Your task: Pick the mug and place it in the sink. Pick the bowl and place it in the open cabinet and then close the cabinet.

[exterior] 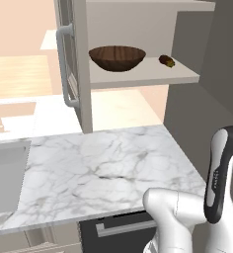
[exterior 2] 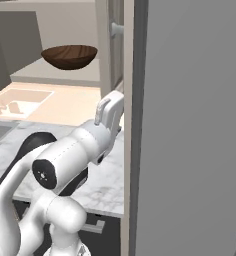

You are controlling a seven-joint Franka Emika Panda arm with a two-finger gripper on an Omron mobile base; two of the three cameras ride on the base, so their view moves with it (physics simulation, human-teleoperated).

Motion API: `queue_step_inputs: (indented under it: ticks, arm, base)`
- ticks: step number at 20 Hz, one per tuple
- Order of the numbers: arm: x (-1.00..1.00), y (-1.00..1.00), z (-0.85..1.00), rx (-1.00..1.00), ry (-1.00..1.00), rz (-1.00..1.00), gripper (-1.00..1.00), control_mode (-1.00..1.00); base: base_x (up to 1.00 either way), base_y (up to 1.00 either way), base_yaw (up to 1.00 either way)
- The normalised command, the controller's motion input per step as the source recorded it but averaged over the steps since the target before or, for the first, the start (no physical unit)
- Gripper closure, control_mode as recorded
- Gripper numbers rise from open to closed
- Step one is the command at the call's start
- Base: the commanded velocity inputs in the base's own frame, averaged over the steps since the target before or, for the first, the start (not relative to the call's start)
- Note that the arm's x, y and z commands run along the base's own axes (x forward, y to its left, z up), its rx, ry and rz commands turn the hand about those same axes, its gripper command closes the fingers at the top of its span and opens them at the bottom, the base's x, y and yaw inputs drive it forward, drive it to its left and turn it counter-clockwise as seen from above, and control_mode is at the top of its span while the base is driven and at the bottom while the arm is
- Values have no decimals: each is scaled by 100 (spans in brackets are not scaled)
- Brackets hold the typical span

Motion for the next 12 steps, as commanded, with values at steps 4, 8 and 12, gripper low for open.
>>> queue_step_inputs:
  ticks: [4, 8, 12]
  arm:
    - [21, 0, -28, 4, 0, 0, -100, -100]
    - [26, 15, -38, 2, 2, 0, -100, -100]
    - [41, 36, -7, 0, 0, 0, -100, -100]
  base:
    - [0, 0, 0]
    - [0, 0, 0]
    - [0, 0, 0]
